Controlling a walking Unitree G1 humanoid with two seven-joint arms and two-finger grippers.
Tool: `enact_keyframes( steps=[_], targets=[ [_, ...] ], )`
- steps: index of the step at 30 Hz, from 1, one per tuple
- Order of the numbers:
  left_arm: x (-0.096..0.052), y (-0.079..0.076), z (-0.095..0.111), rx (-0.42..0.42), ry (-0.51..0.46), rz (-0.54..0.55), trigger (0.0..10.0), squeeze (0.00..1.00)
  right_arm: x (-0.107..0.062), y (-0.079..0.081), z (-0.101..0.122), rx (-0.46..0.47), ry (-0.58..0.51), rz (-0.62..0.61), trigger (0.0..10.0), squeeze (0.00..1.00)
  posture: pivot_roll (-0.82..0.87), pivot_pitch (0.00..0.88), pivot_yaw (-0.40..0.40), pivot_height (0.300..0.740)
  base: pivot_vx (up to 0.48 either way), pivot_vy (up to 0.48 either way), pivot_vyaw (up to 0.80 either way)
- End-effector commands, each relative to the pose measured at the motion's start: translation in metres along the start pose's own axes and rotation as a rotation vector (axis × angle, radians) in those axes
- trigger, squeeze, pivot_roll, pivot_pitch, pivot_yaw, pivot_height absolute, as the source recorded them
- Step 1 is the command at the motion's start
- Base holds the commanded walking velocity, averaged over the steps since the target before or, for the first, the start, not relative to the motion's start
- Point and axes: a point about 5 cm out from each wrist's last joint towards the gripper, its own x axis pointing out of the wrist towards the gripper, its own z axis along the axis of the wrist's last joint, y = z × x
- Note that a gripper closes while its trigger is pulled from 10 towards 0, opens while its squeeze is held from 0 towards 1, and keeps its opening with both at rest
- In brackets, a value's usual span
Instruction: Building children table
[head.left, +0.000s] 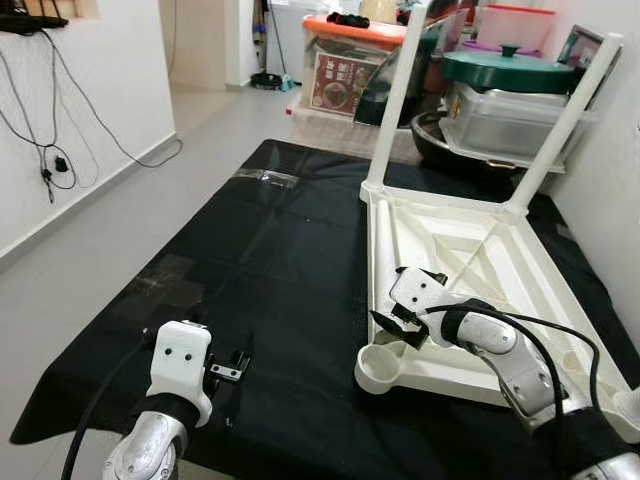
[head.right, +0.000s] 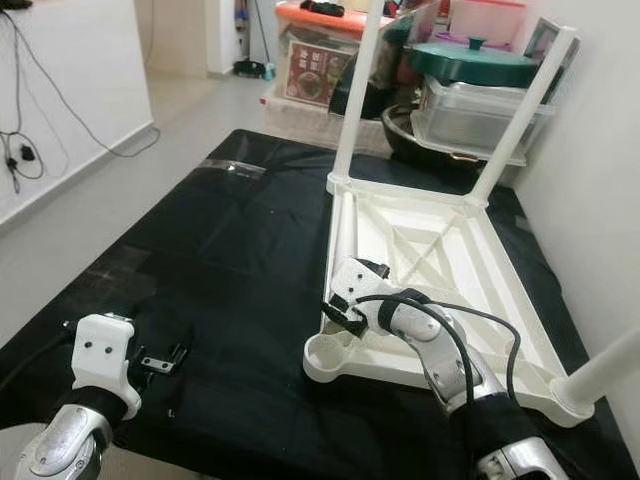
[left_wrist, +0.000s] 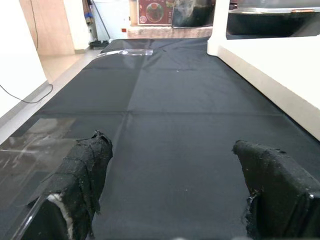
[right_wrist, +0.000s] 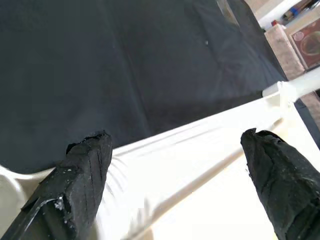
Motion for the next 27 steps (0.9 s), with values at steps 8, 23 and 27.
enact_keyframes(
  steps=[8,23,27],
  targets=[
    [0.003,-0.006,-0.006,0.000,0.015,-0.006,10.0,0.00,-0.003,-0.004,-0.004,-0.094,-0.005,0.163,10.0,0.00,0.09,0.000,-0.148,0.740,0.000,0.000,0.00],
    [0.008,-0.012,-0.006,-0.004,0.003,-0.017,10.0,0.00,0.002,-0.017,-0.017,-0.131,0.068,0.185,10.0,0.00,0.10,0.000,-0.163,0.740,0.000,0.000,0.00],
    [0.009,-0.009,-0.007,0.002,0.002,-0.014,10.0,0.00,0.008,-0.007,-0.015,-0.132,0.058,0.228,10.0,0.00,0.10,0.000,-0.158,0.740,0.000,0.000,0.00]
  ],
)
